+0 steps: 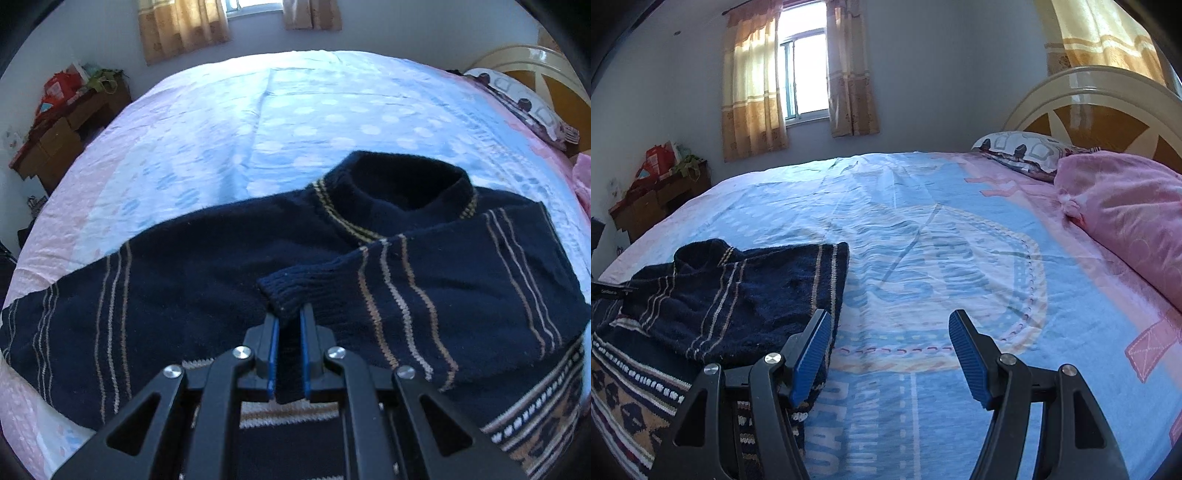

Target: Fold small clothes

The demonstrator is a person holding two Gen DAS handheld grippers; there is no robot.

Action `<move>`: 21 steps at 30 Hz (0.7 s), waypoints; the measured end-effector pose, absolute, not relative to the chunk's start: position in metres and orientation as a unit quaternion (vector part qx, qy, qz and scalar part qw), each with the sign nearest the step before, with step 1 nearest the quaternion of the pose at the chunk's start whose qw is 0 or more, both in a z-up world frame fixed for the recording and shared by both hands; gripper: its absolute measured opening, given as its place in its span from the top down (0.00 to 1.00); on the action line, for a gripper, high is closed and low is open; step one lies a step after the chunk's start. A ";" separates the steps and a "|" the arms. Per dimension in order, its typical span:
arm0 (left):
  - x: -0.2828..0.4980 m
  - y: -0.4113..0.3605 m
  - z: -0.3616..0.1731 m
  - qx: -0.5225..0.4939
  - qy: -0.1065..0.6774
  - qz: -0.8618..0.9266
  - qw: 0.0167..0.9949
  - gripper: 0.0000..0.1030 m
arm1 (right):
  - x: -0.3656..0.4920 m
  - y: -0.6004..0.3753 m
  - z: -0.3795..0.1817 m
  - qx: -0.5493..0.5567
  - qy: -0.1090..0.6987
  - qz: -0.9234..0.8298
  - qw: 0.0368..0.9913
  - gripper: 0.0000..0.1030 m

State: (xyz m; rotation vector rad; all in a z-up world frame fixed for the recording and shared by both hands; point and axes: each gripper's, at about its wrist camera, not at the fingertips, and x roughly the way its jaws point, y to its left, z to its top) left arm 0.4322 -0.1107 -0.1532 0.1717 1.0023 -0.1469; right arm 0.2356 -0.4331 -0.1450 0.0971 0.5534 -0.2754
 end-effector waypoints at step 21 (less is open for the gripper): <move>0.428 -0.099 -0.170 0.118 0.453 -0.005 0.884 0.55 | 0.266 -0.369 -0.168 -0.029 0.355 0.062 0.932 0.34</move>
